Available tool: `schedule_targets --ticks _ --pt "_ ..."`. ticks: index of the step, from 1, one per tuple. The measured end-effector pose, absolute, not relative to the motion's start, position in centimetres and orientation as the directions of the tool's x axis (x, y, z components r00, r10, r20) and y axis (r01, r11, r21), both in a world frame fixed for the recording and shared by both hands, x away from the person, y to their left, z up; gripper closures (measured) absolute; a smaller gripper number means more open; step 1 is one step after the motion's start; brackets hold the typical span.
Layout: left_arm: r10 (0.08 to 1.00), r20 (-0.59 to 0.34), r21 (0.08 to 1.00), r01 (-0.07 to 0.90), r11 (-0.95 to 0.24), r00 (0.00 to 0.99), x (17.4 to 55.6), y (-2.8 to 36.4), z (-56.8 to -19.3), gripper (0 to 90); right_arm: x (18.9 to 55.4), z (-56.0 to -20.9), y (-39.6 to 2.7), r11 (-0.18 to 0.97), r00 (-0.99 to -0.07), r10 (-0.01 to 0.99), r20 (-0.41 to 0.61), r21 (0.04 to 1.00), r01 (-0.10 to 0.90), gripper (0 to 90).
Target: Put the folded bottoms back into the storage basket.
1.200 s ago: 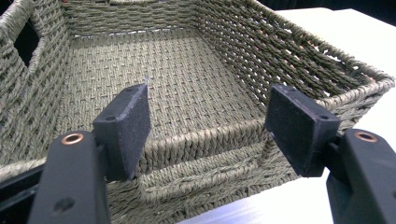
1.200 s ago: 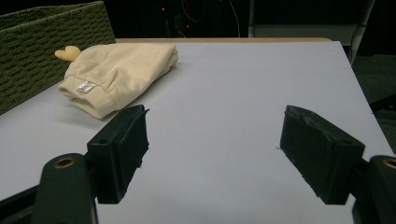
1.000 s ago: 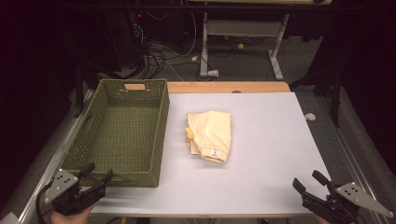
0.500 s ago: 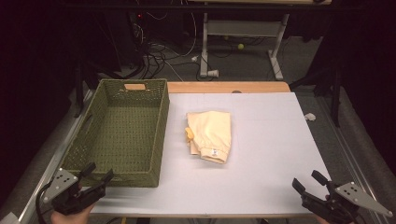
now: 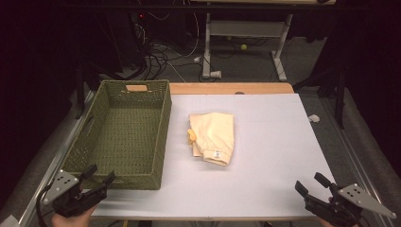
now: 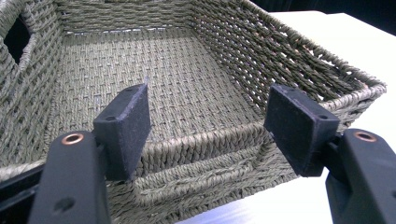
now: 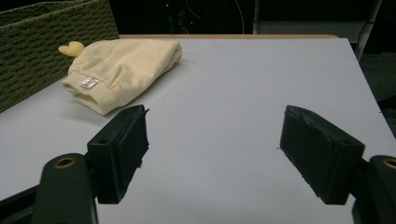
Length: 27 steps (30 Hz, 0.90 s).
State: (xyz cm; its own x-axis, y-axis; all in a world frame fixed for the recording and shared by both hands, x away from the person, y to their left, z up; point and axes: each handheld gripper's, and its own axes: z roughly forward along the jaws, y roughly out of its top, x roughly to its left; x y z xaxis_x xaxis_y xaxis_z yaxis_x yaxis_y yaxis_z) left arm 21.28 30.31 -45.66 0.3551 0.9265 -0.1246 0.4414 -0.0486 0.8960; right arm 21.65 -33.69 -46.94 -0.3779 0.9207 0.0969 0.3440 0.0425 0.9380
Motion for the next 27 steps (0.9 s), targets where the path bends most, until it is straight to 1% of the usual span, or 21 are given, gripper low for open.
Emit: schedule_targets --ticks 27 --pt "0.921 -0.118 0.908 0.417 -0.052 0.371 21.65 29.51 -45.04 29.9 21.77 -47.02 -33.69 0.047 -0.382 0.919 0.097 0.936 0.350 23.9"
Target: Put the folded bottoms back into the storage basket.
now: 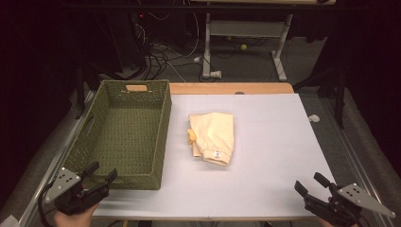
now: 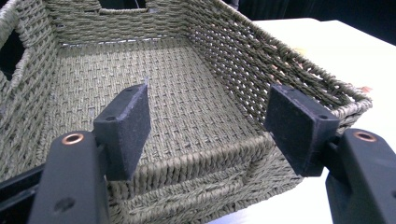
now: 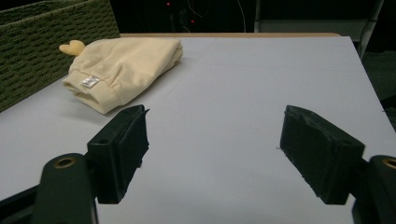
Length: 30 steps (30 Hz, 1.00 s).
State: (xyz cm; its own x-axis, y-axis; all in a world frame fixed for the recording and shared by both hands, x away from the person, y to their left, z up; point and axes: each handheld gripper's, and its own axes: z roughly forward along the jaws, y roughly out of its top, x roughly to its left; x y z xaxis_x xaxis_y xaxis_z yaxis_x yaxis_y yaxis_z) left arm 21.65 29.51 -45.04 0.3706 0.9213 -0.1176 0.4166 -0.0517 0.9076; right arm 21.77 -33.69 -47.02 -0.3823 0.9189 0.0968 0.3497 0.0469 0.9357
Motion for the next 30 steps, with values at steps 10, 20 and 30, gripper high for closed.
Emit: schedule_targets --ticks 10,20,30 --pt "0.917 -0.107 0.910 0.409 -0.065 0.385 21.8 29.0 -44.8 29.8 21.8 -47.0 -33.6 0.051 -0.385 0.918 0.095 0.935 0.351 23.8" --pt "0.905 -0.089 0.917 0.388 -0.088 0.416 21.7 28.2 -44.1 29.8 21.8 -47.0 -33.7 0.047 -0.376 0.922 0.096 0.934 0.353 23.9" --pt "0.895 -0.073 0.921 0.374 -0.110 0.441 22.0 27.4 -43.6 29.8 21.7 -47.0 -33.7 0.049 -0.376 0.922 0.093 0.934 0.353 23.9"
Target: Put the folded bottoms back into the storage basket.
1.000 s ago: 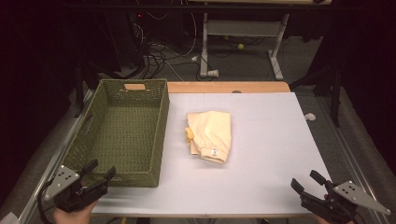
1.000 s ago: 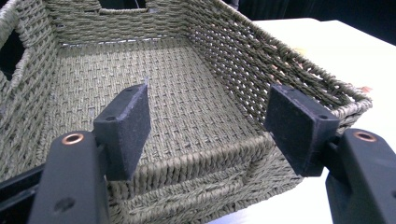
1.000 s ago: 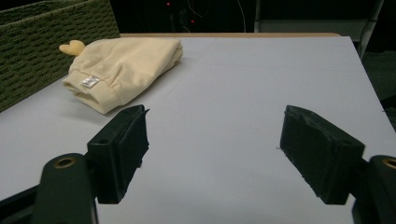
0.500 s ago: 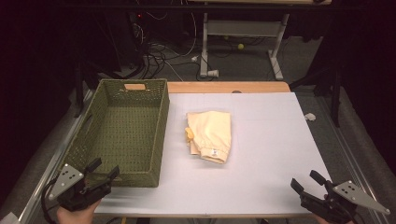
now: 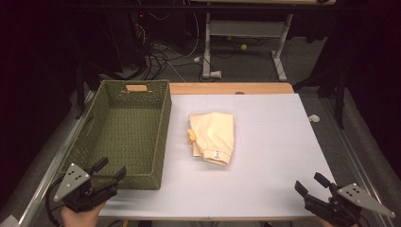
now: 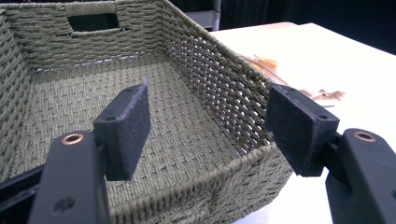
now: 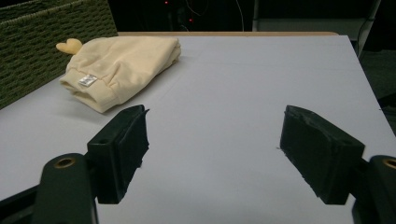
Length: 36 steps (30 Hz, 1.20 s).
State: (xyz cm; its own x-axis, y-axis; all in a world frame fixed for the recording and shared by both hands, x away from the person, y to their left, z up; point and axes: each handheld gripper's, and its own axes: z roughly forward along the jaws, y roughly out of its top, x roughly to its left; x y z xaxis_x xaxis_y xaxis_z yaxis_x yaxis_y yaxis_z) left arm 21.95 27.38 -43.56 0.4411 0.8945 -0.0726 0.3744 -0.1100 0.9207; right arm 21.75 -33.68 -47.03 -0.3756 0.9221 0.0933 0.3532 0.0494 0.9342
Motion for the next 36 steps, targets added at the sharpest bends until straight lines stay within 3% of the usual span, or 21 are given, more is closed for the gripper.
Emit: schedule_targets --ticks 36 --pt "0.823 -0.053 0.919 0.349 -0.180 0.565 23.8 22.4 -43.1 30.0 21.7 -47.0 -33.6 0.055 -0.379 0.921 0.089 0.934 0.353 23.9"
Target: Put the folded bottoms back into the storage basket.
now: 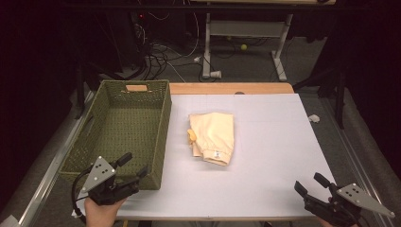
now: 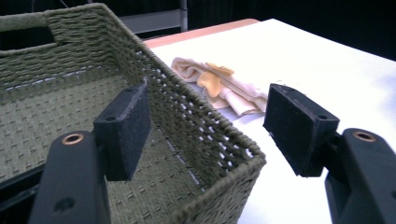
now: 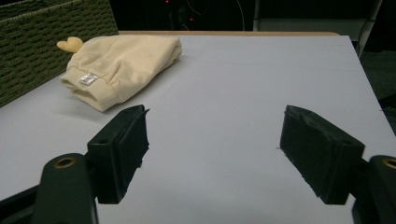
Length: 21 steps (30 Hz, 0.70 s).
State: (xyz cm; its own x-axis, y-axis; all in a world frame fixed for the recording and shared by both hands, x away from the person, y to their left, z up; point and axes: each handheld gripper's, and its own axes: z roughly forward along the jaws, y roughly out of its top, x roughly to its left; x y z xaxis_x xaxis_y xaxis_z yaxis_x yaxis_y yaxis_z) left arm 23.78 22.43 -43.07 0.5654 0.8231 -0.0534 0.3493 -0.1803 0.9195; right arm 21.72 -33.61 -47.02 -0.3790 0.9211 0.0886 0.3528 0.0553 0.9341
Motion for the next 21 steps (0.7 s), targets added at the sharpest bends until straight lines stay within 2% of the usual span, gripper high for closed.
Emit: schedule_targets --ticks 6,21 --pt "0.809 -0.077 0.922 0.351 -0.165 0.583 24.0 21.9 -42.9 30.0 21.7 -47.0 -33.6 0.057 -0.380 0.921 0.087 0.934 0.353 23.9" --pt "0.774 -0.064 0.917 0.344 -0.204 0.630 24.6 19.5 -43.0 30.0 21.8 -47.1 -33.5 0.065 -0.388 0.918 0.085 0.932 0.357 23.9"
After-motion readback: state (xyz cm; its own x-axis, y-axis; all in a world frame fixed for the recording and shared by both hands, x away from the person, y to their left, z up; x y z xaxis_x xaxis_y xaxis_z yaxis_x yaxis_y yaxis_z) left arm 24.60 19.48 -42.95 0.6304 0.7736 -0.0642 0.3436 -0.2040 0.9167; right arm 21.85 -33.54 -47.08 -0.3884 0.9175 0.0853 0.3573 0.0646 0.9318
